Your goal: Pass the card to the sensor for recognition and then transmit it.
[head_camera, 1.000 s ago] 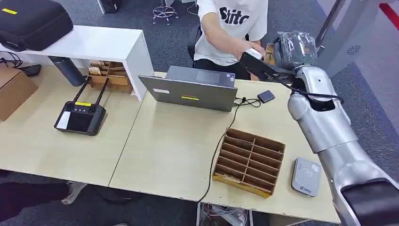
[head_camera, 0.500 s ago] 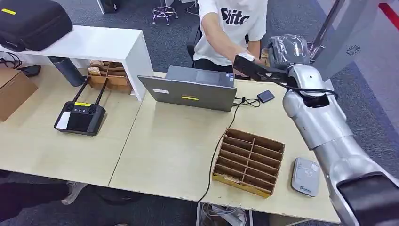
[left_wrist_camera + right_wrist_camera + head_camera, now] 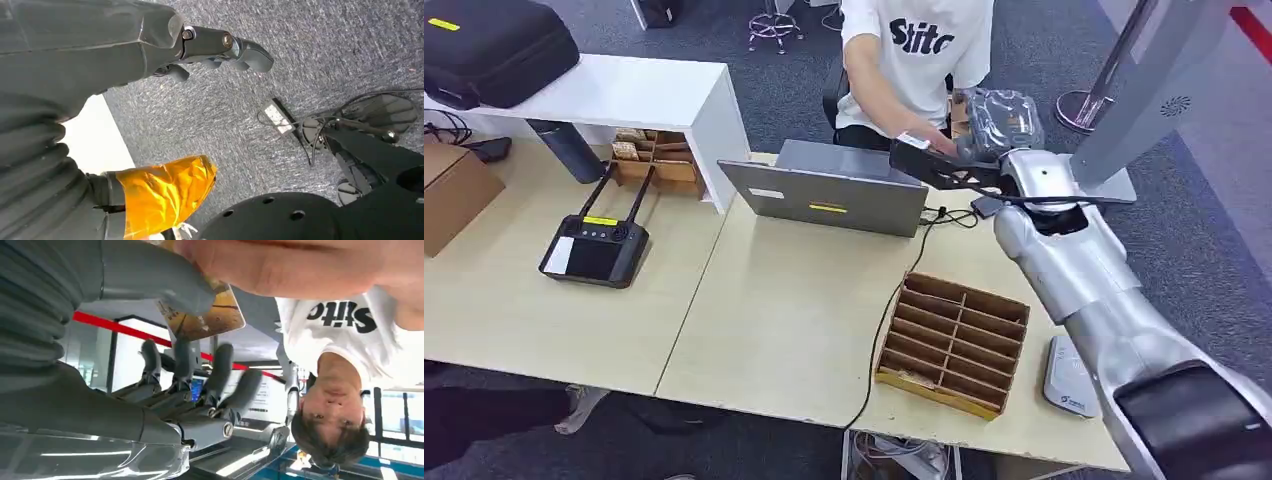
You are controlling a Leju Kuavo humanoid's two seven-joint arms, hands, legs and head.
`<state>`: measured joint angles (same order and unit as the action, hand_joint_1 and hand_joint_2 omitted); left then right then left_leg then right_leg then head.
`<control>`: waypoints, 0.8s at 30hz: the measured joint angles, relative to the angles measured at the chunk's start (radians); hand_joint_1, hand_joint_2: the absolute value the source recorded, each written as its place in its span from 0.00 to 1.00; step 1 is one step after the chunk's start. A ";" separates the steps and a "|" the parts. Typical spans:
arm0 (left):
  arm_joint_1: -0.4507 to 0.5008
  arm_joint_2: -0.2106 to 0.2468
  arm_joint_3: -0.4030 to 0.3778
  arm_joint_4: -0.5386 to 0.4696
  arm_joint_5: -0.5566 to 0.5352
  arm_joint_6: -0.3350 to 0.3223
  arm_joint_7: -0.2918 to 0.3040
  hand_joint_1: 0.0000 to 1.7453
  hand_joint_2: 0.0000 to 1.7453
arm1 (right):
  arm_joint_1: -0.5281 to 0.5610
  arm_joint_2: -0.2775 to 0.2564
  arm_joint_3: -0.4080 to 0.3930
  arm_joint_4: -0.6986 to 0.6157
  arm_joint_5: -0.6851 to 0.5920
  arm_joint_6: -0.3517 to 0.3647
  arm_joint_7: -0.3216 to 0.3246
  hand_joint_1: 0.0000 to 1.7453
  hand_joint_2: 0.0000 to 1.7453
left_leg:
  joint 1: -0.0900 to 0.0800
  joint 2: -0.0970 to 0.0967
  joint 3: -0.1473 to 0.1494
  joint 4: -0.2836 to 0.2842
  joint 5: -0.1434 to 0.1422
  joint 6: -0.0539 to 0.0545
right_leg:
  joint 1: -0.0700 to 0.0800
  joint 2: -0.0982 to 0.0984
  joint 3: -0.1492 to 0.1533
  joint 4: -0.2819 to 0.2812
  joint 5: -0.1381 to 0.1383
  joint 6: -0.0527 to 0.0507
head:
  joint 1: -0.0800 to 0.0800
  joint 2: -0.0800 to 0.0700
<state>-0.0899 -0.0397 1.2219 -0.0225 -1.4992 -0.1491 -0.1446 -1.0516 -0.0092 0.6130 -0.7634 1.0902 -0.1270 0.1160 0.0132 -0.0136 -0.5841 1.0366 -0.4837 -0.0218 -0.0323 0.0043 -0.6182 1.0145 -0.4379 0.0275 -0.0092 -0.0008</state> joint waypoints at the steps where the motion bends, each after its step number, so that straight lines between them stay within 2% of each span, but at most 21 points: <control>1: 0.002 0.000 0.000 0.000 0.000 0.002 -0.002 0.00 1.00 | 0.005 0.000 0.000 -0.009 -0.003 -0.003 -0.001 0.00 1.00 | 0.000 0.000 0.000 0.000 0.000 0.000 | 0.000 0.000 0.000 0.000 0.000 0.000 | 0.000 0.000; 9: 0.020 0.000 0.002 0.000 0.000 0.004 -0.016 0.00 1.00 | 0.064 -0.048 -0.046 -0.179 -0.096 -0.125 -0.068 0.00 1.00 | 0.000 0.000 0.000 0.000 0.000 0.000 | 0.000 0.000 -0.001 0.000 0.000 0.000 | 0.000 0.000; 11: 0.023 0.000 0.004 0.000 0.000 0.002 -0.020 0.00 1.00 | 0.097 -0.074 -0.070 -0.255 -0.129 -0.163 -0.095 0.00 1.00 | 0.000 0.000 0.000 0.000 0.000 0.000 | 0.000 0.000 -0.001 -0.001 0.000 0.000 | 0.000 0.000; 15: 0.033 0.000 0.016 0.000 0.002 -0.008 -0.028 0.00 1.00 | 0.230 -0.149 -0.151 -0.492 -0.249 -0.248 -0.179 0.00 1.00 | 0.000 -0.001 0.000 0.000 -0.002 0.002 | 0.000 -0.001 0.000 -0.001 -0.001 0.001 | 0.000 0.000; 19: 0.040 0.000 0.028 0.000 0.002 -0.009 -0.029 0.00 1.00 | 0.329 -0.195 -0.205 -0.641 -0.270 -0.253 -0.197 0.00 1.00 | 0.000 0.000 0.000 0.000 -0.003 0.002 | 0.000 0.000 0.000 -0.001 -0.001 0.001 | 0.000 0.000; 24: 0.039 0.000 0.031 0.000 0.002 -0.009 -0.029 0.00 1.00 | 0.363 -0.215 -0.232 -0.712 -0.270 -0.252 -0.200 0.00 1.00 | 0.000 0.002 0.001 0.000 -0.002 0.001 | 0.000 0.002 -0.001 -0.001 -0.001 0.001 | 0.000 0.000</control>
<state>-0.0505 -0.0393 1.2532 -0.0225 -1.4973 -0.1583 -0.1736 -0.6884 -0.2239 0.3811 -1.4756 0.8198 -0.3788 -0.0843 0.0127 -0.0114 -0.5834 1.0367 -0.4861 -0.0204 -0.0325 0.0063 -0.6188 1.0132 -0.4384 0.0282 -0.0092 -0.0008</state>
